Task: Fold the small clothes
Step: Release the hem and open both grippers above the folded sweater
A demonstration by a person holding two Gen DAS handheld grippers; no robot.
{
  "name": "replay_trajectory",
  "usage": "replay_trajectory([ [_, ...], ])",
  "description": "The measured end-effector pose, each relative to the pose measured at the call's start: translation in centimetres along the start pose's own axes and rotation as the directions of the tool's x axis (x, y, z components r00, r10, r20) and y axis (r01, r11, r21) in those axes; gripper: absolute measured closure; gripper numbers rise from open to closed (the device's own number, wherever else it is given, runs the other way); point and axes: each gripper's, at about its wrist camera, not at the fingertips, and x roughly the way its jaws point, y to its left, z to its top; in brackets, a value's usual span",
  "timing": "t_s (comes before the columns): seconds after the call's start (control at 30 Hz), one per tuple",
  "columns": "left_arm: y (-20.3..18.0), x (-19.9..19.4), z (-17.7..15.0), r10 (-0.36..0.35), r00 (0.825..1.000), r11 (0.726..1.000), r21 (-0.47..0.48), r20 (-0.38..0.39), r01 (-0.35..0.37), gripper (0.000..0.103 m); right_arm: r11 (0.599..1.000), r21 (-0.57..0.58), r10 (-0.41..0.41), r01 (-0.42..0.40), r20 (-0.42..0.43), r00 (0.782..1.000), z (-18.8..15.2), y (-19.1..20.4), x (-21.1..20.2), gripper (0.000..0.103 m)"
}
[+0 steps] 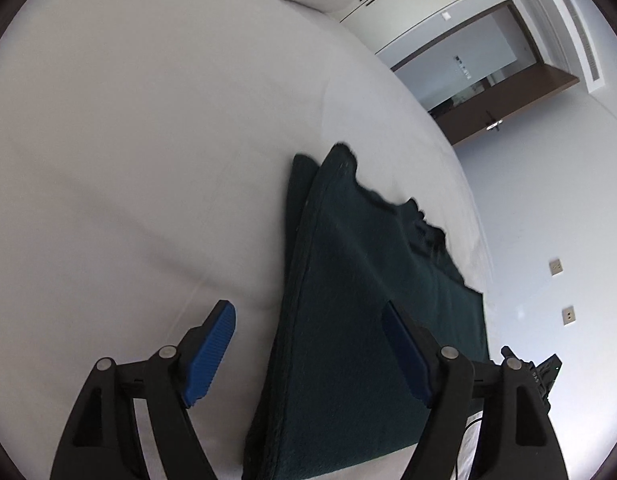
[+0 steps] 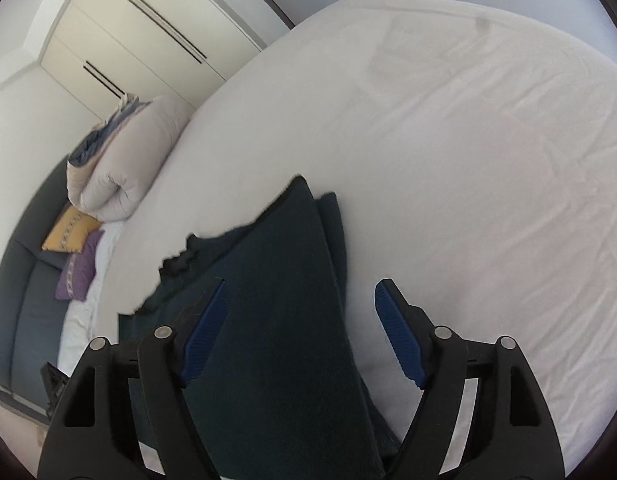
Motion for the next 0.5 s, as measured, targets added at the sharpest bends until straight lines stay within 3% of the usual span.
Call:
replay_trajectory([
  [0.17,-1.2,1.0,-1.8,0.120,0.992,0.983,0.143,-0.032,-0.114,0.026,0.991,-0.094,-0.110,0.098,-0.129,0.986,-4.2,-1.2,1.0,0.028],
  [0.23,-1.8,1.2,-1.9,0.160,0.986,0.972,0.184,-0.050,-0.148,0.026,0.987,-0.128,-0.114,0.098,-0.127,0.985,-5.1,-1.2,0.7,0.028],
  [0.37,-1.6,1.0,-1.8,0.155,0.985,0.975,0.171,-0.078,-0.140,0.026,0.997,-0.070,-0.033,0.022,-0.160,0.987,-5.3,-1.0,-0.7,0.028],
  [0.5,-1.7,0.9,-1.9,0.171,0.981,0.970,0.190,-0.091,-0.152,0.028,0.999,-0.053,-0.022,0.012,-0.183,0.983,-5.9,-1.6,-1.6,0.030],
])
